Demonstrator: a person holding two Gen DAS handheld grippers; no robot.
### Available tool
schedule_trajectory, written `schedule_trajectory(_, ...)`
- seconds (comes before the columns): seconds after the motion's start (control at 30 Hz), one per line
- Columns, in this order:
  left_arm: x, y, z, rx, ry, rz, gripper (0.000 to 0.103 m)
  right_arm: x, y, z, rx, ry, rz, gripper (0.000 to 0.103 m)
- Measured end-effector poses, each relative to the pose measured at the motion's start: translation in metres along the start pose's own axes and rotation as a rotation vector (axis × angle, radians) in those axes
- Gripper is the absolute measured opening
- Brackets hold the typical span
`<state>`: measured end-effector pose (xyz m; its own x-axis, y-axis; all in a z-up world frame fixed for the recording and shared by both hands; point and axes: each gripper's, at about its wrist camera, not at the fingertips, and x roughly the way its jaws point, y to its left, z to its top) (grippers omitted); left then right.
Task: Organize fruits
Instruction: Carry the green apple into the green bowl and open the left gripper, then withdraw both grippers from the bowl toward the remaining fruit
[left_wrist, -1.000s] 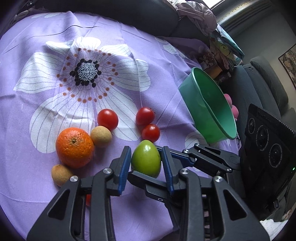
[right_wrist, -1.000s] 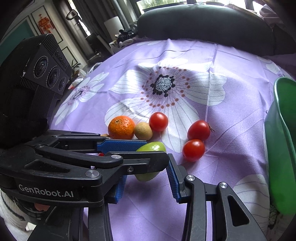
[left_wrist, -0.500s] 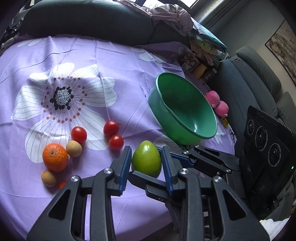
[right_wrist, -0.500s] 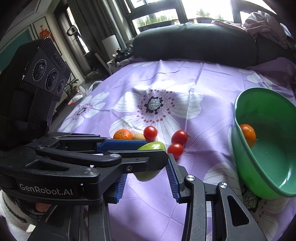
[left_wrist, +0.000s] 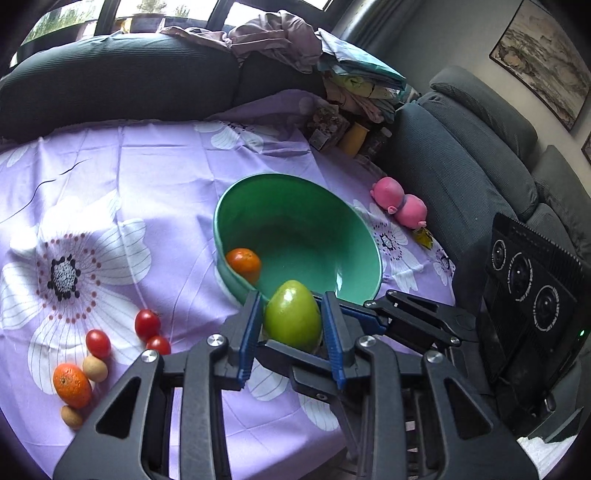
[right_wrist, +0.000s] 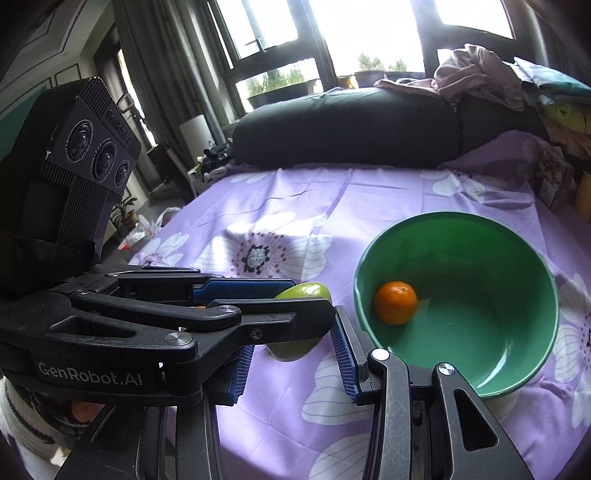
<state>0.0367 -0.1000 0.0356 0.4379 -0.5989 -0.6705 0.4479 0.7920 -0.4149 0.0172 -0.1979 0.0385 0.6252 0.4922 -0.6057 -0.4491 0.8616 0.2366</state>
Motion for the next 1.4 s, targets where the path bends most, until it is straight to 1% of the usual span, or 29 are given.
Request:
schedule_trajectory(0.23,0.02,-0.016,0.02,0.035,0.006,-0.023,0.032,-0.009,-0.024,0.009,0.025,-0.036,-0.042,0.042)
schedule_trajectory(0.4,0.039,-0.019,0.03,0.042,0.022,-0.045,0.032,-0.009,-0.041,0.013,0.032,-0.032,-0.067,0.042)
schedule_trajectory(0.6,0.066,-0.017,0.039,0.031,0.059,-0.065,0.032,0.001,-0.06,0.015,0.048,-0.003,-0.097,0.042)
schedule_trajectory(0.77,0.085,-0.01,0.039,0.01,0.1,-0.07,0.033,0.014,-0.074,0.012,0.081,0.038,-0.105,0.042)
schedule_trajectory(0.97,0.099,-0.003,0.036,-0.025,0.135,-0.079,0.033,0.025,-0.083,0.006,0.108,0.086,-0.108,0.043)
schedule_trajectory(1.03,0.101,-0.001,0.035,-0.037,0.144,-0.084,0.034,0.027,-0.085,0.005,0.117,0.096,-0.107,0.043)
schedule_trajectory(1.07,0.102,0.0,0.035,-0.047,0.148,-0.084,0.039,0.027,-0.085,0.004,0.121,0.101,-0.114,0.043)
schedule_trajectory(1.1,0.102,0.001,0.035,-0.054,0.154,-0.076,0.052,0.027,-0.086,0.004,0.126,0.104,-0.129,0.043)
schedule_trajectory(1.13,0.101,0.002,0.035,-0.057,0.152,-0.068,0.057,0.027,-0.087,0.003,0.132,0.109,-0.139,0.043)
schedule_trajectory(1.23,0.091,0.004,0.036,-0.065,0.135,-0.071,0.062,0.023,-0.091,0.002,0.155,0.106,-0.161,0.043)
schedule_trajectory(1.27,0.087,0.005,0.036,-0.068,0.125,-0.063,0.069,0.021,-0.093,0.002,0.163,0.102,-0.172,0.043)
schedule_trajectory(1.3,0.08,0.007,0.036,-0.067,0.112,-0.051,0.075,0.017,-0.094,0.002,0.171,0.098,-0.182,0.043)
schedule_trajectory(1.4,0.056,0.016,0.032,-0.061,0.069,0.0,0.08,0.001,-0.099,-0.002,0.204,0.066,-0.198,0.043)
